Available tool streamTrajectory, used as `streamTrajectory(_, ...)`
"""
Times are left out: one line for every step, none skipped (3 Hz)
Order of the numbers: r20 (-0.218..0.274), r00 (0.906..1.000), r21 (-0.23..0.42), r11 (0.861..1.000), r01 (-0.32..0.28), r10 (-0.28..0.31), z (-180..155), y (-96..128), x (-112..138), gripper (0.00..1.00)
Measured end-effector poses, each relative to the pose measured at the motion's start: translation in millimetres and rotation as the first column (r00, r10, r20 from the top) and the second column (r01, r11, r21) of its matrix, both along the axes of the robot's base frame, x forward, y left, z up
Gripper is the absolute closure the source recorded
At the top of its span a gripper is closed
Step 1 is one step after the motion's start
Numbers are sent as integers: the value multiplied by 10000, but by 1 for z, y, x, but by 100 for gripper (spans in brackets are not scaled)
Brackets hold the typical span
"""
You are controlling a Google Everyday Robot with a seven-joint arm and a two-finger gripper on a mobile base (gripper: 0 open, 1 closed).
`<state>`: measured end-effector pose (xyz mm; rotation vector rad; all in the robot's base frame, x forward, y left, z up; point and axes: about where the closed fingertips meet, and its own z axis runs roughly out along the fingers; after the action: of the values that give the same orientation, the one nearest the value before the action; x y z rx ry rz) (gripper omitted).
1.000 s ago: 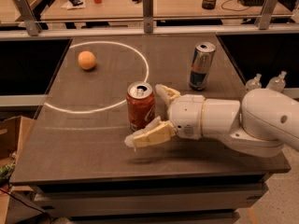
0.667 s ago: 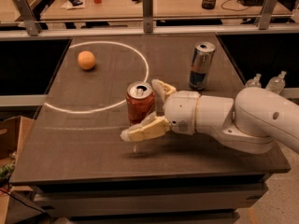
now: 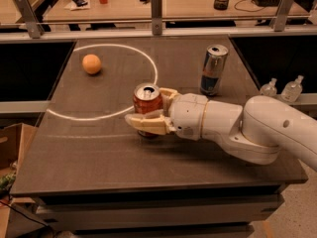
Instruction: Knock coke can over
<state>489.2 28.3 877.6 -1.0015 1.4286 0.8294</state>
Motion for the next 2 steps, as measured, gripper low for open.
streamTrajectory(209,9998,180,9998,-33,29,4,-1,1,64)
streamTrajectory(293,9995,218,9997,-139,133,6,-4,-1,87)
